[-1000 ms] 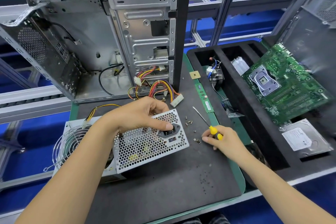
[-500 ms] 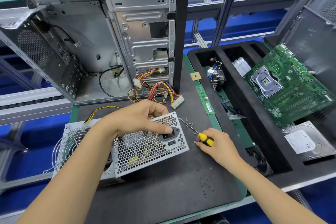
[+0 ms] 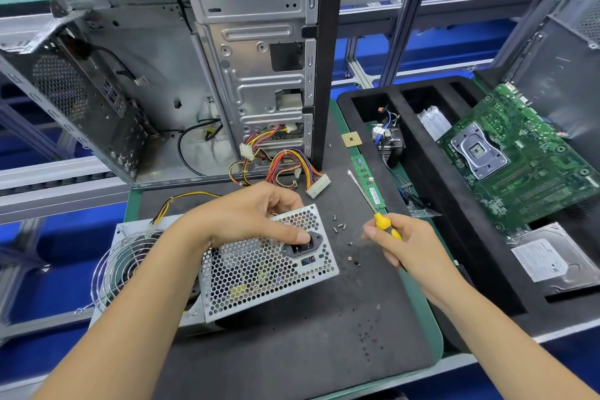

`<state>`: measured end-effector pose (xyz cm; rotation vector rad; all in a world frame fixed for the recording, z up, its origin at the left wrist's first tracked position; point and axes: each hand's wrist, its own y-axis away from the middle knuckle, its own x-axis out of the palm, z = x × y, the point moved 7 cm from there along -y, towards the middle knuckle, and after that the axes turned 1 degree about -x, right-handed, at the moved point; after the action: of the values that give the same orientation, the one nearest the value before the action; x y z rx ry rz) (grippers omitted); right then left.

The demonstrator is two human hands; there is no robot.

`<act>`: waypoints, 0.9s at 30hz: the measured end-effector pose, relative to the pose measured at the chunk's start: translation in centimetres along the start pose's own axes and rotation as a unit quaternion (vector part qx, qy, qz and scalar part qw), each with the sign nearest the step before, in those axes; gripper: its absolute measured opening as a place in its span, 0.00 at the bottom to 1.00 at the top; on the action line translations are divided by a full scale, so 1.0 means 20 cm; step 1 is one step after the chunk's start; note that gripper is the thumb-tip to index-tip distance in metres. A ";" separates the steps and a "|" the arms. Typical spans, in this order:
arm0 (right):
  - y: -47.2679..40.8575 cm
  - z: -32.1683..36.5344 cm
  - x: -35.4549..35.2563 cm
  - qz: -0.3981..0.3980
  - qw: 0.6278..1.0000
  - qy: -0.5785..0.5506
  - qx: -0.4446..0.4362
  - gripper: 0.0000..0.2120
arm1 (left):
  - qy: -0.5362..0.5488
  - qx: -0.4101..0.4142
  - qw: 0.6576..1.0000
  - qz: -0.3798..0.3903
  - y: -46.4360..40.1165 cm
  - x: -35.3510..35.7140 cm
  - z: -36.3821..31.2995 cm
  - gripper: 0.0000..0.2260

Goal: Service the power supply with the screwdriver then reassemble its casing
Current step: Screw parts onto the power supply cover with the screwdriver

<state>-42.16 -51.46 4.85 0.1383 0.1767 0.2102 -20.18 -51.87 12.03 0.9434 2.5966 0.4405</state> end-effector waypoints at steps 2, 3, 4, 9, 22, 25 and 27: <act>-0.02 0.00 -0.01 -0.001 1.000 0.016 0.000 0.04 | -0.002 0.000 1.000 -0.001 0.00 0.00 0.00 0.09; -0.03 -0.01 -0.01 -0.002 0.999 0.033 0.007 0.03 | -0.002 0.000 1.000 -0.002 0.00 0.00 0.00 0.09; -0.03 -0.03 -0.01 -0.003 0.999 0.049 0.017 0.02 | -0.002 0.000 1.000 -0.003 0.00 -0.01 0.00 0.09; -0.03 -0.15 0.00 0.000 0.997 0.050 0.060 0.03 | 0.003 -0.001 1.000 -0.001 0.00 -0.01 0.01 0.10; -0.12 -0.13 0.04 -0.022 0.967 0.253 -0.009 0.04 | 0.011 -0.004 1.000 -0.001 -0.01 -0.02 0.01 0.12; -0.16 -0.14 0.08 0.014 0.946 0.324 0.002 0.04 | 0.009 -0.007 1.000 0.002 -0.01 -0.02 0.01 0.11; -0.17 -0.15 0.10 0.037 0.927 0.373 0.000 0.06 | 0.009 -0.007 1.000 0.004 -0.01 -0.02 0.01 0.11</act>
<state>-40.23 -53.96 1.10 0.0593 0.9340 0.3329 -19.96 -52.24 11.82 0.9504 2.6033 0.4700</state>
